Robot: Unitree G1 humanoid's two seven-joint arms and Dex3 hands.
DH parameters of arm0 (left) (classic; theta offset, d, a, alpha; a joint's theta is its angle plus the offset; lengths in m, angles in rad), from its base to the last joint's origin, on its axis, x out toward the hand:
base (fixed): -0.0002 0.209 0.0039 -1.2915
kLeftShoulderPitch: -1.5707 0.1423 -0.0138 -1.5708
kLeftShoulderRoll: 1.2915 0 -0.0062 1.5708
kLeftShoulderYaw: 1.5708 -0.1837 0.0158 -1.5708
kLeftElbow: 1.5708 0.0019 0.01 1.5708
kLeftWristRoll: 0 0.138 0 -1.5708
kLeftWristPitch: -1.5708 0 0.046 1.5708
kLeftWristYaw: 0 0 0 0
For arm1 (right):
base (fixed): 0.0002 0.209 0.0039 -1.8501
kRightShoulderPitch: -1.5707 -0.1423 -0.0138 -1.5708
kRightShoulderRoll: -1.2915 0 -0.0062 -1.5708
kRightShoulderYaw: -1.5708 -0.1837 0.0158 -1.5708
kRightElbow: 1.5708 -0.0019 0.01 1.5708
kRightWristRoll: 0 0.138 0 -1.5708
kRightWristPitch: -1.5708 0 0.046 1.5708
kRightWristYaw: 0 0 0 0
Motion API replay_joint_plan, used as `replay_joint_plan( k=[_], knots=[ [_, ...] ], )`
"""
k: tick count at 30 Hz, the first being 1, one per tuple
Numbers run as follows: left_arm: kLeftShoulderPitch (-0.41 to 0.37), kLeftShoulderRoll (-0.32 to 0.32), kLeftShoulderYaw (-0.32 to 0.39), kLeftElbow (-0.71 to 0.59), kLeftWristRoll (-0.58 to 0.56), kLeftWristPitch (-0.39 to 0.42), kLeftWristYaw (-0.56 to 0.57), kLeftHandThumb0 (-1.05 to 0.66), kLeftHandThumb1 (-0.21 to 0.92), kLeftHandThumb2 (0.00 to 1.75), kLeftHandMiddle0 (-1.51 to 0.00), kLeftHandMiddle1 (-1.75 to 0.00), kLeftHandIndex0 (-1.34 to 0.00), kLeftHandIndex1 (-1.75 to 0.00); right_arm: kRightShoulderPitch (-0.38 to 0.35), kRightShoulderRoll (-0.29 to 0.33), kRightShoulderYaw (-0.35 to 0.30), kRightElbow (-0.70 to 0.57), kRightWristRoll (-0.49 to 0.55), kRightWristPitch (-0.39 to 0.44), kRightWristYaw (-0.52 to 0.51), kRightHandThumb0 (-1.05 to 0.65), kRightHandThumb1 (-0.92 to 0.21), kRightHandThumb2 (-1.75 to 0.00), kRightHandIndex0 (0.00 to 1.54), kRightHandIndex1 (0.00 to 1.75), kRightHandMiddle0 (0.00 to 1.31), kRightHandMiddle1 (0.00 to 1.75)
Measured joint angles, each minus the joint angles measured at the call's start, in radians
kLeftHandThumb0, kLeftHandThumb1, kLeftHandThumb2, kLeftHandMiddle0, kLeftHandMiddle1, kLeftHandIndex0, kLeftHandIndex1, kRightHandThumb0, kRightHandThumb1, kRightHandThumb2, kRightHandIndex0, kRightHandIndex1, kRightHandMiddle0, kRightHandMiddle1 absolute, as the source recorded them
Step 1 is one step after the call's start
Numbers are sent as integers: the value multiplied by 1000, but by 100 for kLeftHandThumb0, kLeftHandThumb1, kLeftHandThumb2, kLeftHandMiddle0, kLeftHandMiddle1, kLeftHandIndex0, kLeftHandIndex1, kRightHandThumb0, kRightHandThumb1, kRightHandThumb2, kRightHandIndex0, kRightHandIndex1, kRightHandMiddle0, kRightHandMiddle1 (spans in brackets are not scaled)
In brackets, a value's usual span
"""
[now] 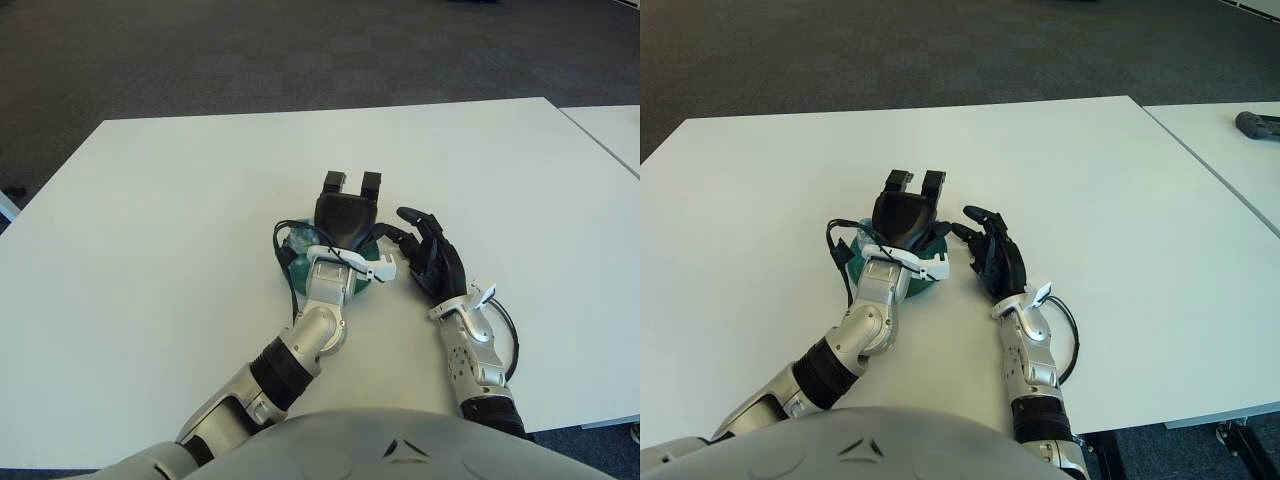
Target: Put the bottle into the plate.
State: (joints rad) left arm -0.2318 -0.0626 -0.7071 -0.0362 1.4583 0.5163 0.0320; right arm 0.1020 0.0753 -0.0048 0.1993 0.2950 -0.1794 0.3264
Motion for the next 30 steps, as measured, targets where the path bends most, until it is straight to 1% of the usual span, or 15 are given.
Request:
replay_joint_plan(
  k=[5,13,19,22,23,24,25,26,27,28,29,30],
  knots=[
    [1,-1,-4,-72,35,0,-56,-105,92,72,0,0,0,0,0,2,0,1,0,0,0,-68,-92,-91,17,80,0,108],
    [6,-2,-4,-87,60,1,-90,-105,92,76,0,0,0,0,0,4,1,2,0,-2,0,-68,-92,-91,16,81,0,108],
    [6,10,-1,-104,96,-1,-88,-105,92,85,0,0,0,0,0,4,2,2,-1,-2,0,-68,-92,-91,16,81,0,108],
    [11,25,5,-122,112,-4,-81,-105,92,94,-2,-1,0,0,0,5,2,2,-1,-2,0,-68,-92,-91,16,81,0,108],
    [15,29,11,-131,115,-5,-73,-105,92,95,-16,-3,-1,-31,-1,5,2,3,-1,-2,0,-68,-92,-91,16,81,0,108],
    [25,33,25,-145,105,-10,-56,-105,92,95,-20,-4,-1,-44,-1,5,3,3,-1,-2,0,-68,-92,-91,16,81,0,108],
    [36,34,39,-158,89,-15,-32,-102,92,90,-27,-38,-6,-78,-1,6,4,3,-1,-3,0,-68,-92,-91,16,81,0,108],
    [49,34,61,-172,56,-25,8,-101,92,87,-28,-65,-8,-101,-2,6,4,3,-1,-4,0,-68,-92,-91,16,81,0,108],
    [61,34,84,-183,27,-34,49,-98,92,84,-30,-84,-11,-112,-2,6,4,3,-1,-5,0,-68,-92,-91,16,81,0,108],
    [73,33,113,-195,-15,-49,92,-94,92,79,-32,-112,-15,-128,-2,6,4,3,0,-7,0,-68,-92,-91,16,81,0,108],
    [84,33,138,-205,-49,-61,129,-90,92,73,-36,-135,-20,-142,-2,6,4,3,-1,-8,0,-68,-92,-91,16,81,0,108],
    [97,32,174,-220,-101,-80,171,-88,92,70,-37,-143,-21,-147,-2,6,5,3,0,-8,0,-68,-92,-91,16,81,0,108]
  ],
)
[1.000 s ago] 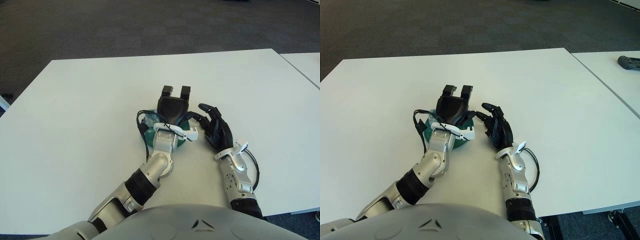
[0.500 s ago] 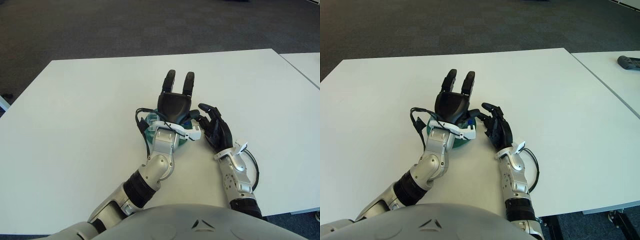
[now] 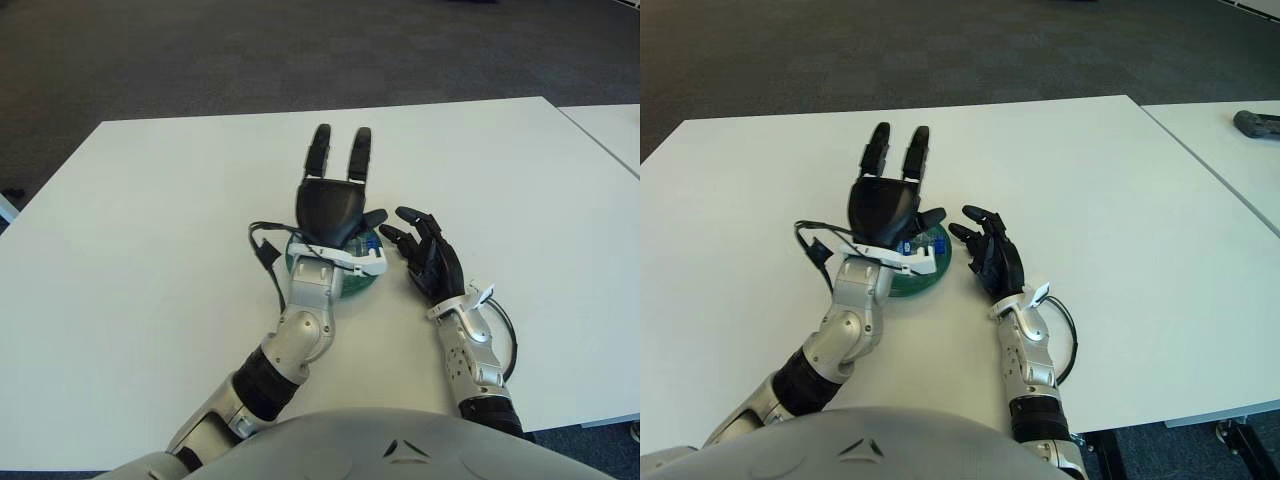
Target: Put the bottle into the plate.
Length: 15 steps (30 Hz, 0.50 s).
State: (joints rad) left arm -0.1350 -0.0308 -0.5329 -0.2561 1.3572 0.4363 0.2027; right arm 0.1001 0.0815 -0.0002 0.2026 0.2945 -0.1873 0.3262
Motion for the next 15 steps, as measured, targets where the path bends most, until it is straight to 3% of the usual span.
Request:
replay_joint_plan(
  k=[2,4,6,8,15],
  knots=[
    [24,-8,62,-30,-86,-29,58,-81,92,59,-47,-162,-28,-163,1,0,0,0,0,0,0,-68,-92,-91,16,81,0,108],
    [55,-34,127,-72,-184,-49,126,-76,92,53,-51,-168,-32,-169,2,0,0,1,0,0,0,-68,-92,-91,16,81,0,108],
    [92,-64,172,-110,-264,-61,197,-55,74,76,-55,-172,-36,-172,2,-1,-1,1,1,0,0,-68,-92,-91,16,81,0,108],
    [124,-69,205,-134,-340,-97,257,-48,67,86,-58,-173,-38,-173,1,-2,-2,3,1,0,1,-68,-92,-91,16,81,0,108],
    [207,-75,330,-92,-643,-265,410,-42,57,98,-74,-175,-42,-175,-9,-8,-7,9,3,0,9,-68,-92,-91,16,81,0,108]
  ],
)
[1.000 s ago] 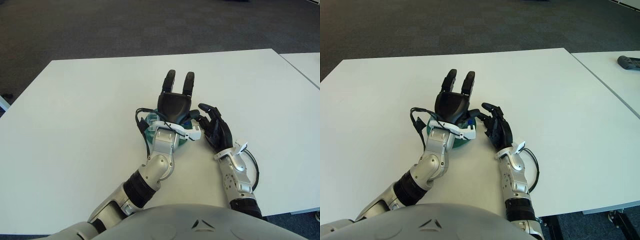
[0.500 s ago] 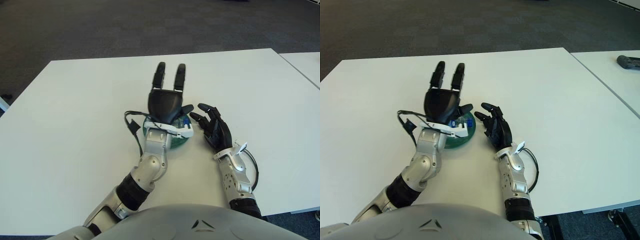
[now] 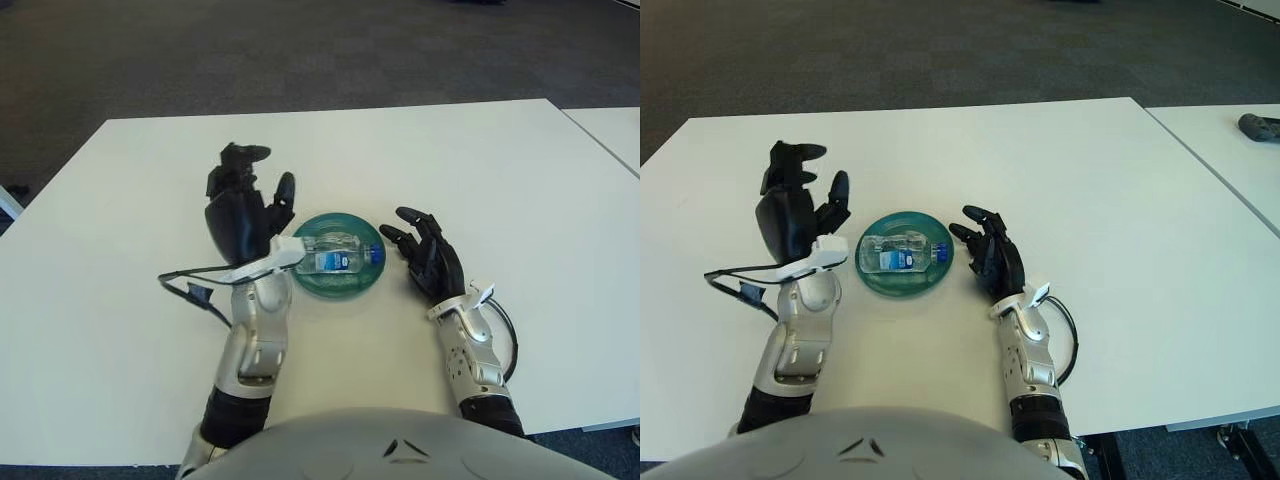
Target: Put the bottle into the plate.
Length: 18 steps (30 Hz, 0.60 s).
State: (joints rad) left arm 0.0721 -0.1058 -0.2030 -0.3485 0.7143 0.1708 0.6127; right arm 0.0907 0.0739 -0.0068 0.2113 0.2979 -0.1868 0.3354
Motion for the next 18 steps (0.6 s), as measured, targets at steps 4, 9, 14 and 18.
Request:
replay_joint_plan(
  k=[4,9,14,18],
  knots=[
    [15,-2,89,88,-169,-113,34,-41,58,98,-78,-175,-42,-175,-8,-5,-6,7,4,0,3,-68,-92,-91,16,81,0,108],
    [16,-5,164,172,-351,-203,5,-41,58,98,-79,-175,-41,-175,-72,-9,-25,64,-14,2,-33,-70,-92,-85,35,81,9,109],
    [13,29,185,226,-541,-328,-178,-41,58,98,-73,-162,-42,-175,-149,-21,-50,140,-25,3,-73,-71,-92,-86,39,76,11,107],
    [8,80,198,306,-665,-449,-347,-40,61,91,-71,-144,-41,-171,-169,-29,-58,177,-35,-14,-71,-70,-92,-88,40,74,11,106]
  ],
)
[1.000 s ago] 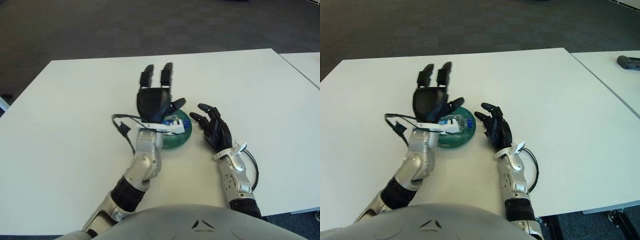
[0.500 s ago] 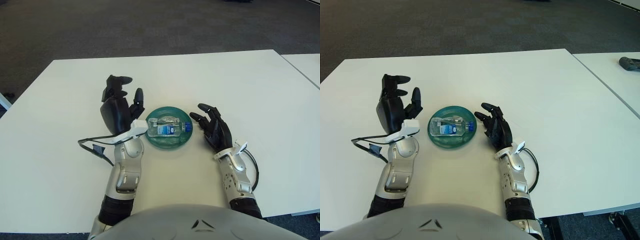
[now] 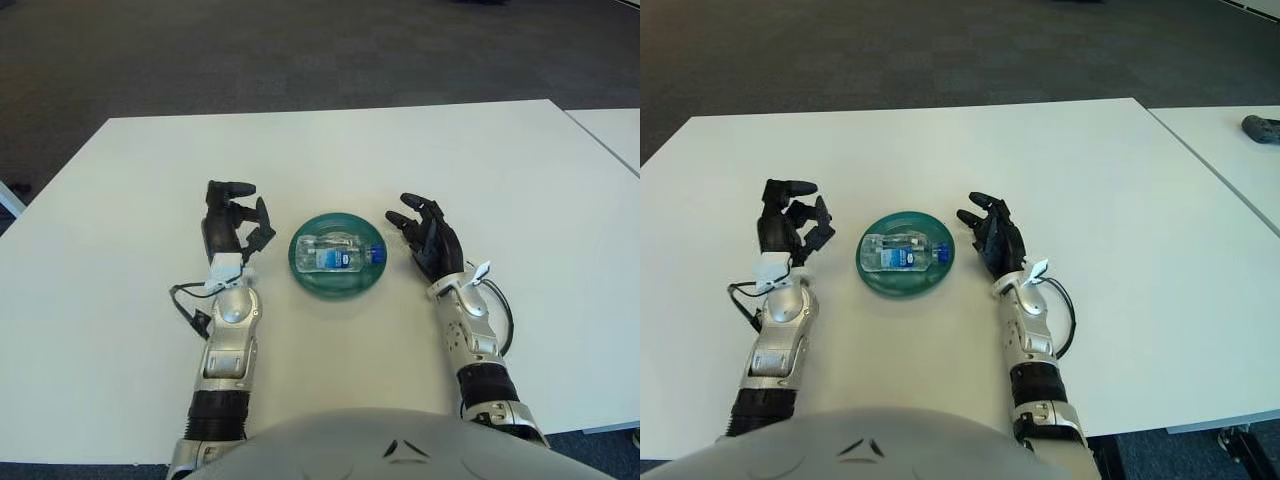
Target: Put the bottle into the plate.
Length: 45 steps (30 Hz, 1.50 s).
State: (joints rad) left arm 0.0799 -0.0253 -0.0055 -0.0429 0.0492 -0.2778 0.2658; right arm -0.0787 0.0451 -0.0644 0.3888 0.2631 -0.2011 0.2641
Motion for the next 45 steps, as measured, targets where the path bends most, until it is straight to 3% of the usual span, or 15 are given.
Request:
replay_joint_plan(
  k=[5,9,11,17,24,28,34,40,45],
  knots=[
    [11,19,-6,103,-41,-168,-105,-38,72,70,-70,-121,-42,-162,-22,-8,-7,30,-1,-16,3,-66,-92,-87,40,67,10,102],
    [44,-13,-16,253,-45,-341,-131,-38,78,57,-69,-113,-43,-157,-31,-13,-16,44,-1,-31,12,-61,-92,-83,42,64,12,99],
    [63,-40,-19,314,-47,-374,-133,-37,80,53,-68,-111,-43,-156,-39,-14,-25,55,1,-34,16,-60,-92,-82,43,64,12,99],
    [55,-87,-15,327,-29,-385,-104,-37,80,50,-65,-113,-45,-153,-67,-19,-50,89,7,-36,19,-55,-92,-79,46,65,17,98],
    [50,-88,-30,328,28,-337,-29,-37,82,51,-60,-119,-43,-155,-87,-23,-68,118,27,-42,50,-56,-92,-76,48,68,21,95],
    [58,-88,-45,328,81,-329,31,-38,75,64,-61,-126,-42,-159,-88,-13,-65,117,31,-63,68,-59,-92,-73,47,69,22,96],
    [79,-89,-82,311,176,-334,158,-39,66,83,-61,-137,-40,-169,-44,-1,-67,66,33,-87,67,-59,-91,-72,47,69,22,97],
    [128,-95,-121,267,190,-297,259,-39,69,83,-60,-136,-35,-174,69,-52,-70,-91,58,13,100,-56,-89,-75,45,66,16,95],
    [138,-95,-131,263,159,-274,308,-37,76,73,-59,-133,-30,-174,160,-107,-85,-230,73,112,99,-54,-84,-82,45,62,13,93]
  ],
)
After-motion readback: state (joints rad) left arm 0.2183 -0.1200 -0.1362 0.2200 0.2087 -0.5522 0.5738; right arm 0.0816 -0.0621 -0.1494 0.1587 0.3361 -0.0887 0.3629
